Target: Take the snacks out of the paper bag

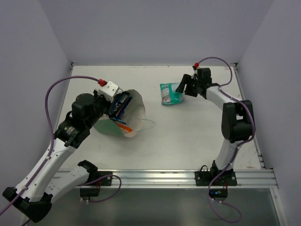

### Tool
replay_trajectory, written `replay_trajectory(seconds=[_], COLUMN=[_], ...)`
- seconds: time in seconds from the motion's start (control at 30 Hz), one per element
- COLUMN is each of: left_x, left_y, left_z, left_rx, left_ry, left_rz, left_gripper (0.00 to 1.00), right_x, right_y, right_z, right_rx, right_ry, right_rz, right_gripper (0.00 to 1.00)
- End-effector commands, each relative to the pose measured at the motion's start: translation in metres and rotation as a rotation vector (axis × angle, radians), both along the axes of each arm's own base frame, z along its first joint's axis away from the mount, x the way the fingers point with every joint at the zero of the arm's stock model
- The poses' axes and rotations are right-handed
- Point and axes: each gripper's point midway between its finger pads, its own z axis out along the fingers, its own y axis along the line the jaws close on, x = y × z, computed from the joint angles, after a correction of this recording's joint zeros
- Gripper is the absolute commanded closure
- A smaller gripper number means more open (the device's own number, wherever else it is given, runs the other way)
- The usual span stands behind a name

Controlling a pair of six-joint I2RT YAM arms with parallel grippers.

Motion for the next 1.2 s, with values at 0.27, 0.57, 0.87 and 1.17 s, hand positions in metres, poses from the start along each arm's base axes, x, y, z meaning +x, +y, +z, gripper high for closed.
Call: replay_trajectory(seconds=[0.27,0.57,0.87,1.17], left_x=[-0.004,-0.004,-0.004,-0.003], left_y=[-0.002,-0.005,-0.003,-0.008], left_z=[0.018,0.015,0.02,0.029], left_rx=[-0.017,-0.014,-0.046,-0.096], left_ry=[-0.052,-0.036,-0.038,-0.037], left_rz=[-0.037,-0.047,-0.025,-0.031], left_gripper=[1.0,1.0,1.0,1.0], right_x=[-0.072,-0.201,-0.237,-0.242], right_y=[-0.02,0.163,0.265,0.298], right_z=[0.148,0.202,0.144,0.103], right_rx=[-0.145,-0.015,0.01,0.035], right_ry=[-0.324,-0.655,-0.67,-0.625], right_rz=[0.058,0.703,0.977,1.055], right_gripper=[0.03,0.06,0.14,0.19])
